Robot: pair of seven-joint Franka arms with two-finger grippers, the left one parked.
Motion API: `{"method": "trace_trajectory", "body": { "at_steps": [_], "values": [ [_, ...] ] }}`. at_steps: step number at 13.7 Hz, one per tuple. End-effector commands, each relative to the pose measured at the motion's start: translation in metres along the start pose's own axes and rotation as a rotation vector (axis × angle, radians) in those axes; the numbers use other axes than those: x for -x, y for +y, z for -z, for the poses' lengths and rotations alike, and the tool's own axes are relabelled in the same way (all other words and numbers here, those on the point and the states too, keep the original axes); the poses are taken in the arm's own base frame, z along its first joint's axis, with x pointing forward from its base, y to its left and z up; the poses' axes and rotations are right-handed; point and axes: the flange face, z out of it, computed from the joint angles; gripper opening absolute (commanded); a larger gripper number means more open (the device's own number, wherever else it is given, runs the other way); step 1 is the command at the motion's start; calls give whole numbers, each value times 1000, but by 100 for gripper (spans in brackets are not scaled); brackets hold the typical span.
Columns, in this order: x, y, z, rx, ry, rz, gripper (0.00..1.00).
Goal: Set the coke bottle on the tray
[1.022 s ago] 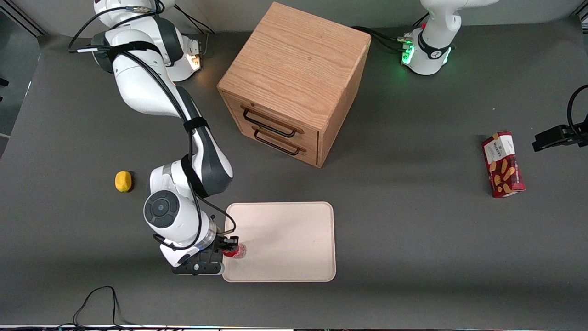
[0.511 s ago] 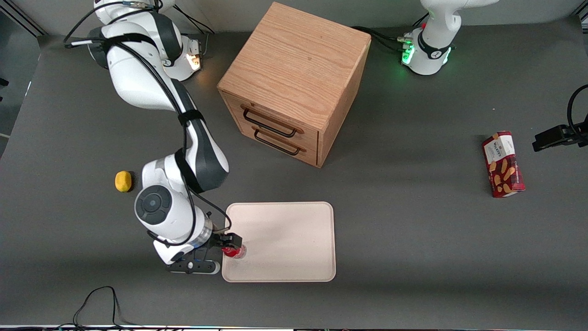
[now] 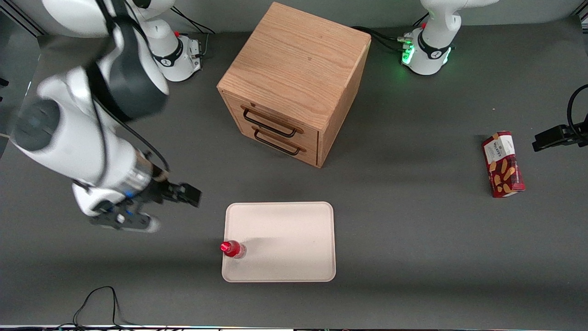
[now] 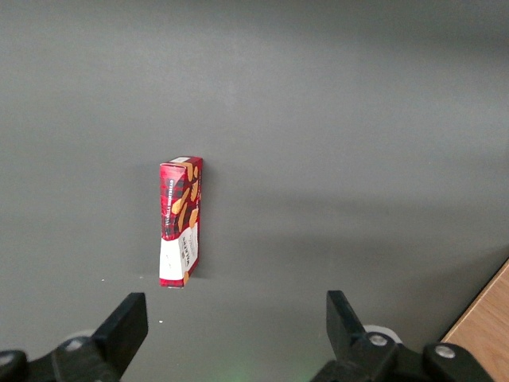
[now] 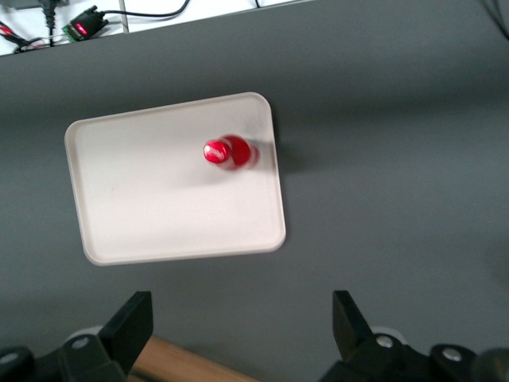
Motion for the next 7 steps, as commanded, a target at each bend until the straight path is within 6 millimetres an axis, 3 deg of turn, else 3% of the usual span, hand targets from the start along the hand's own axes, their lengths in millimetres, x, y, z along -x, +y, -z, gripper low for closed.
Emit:
{"method": "trace_trajectory", "body": {
  "at_steps": [1, 3, 7],
  "values": [
    [45, 54, 38, -45, -33, -42, 100],
    [59, 91, 64, -15, 4, -7, 100],
    [74, 161, 87, 3, 24, 64, 100]
  ]
}}
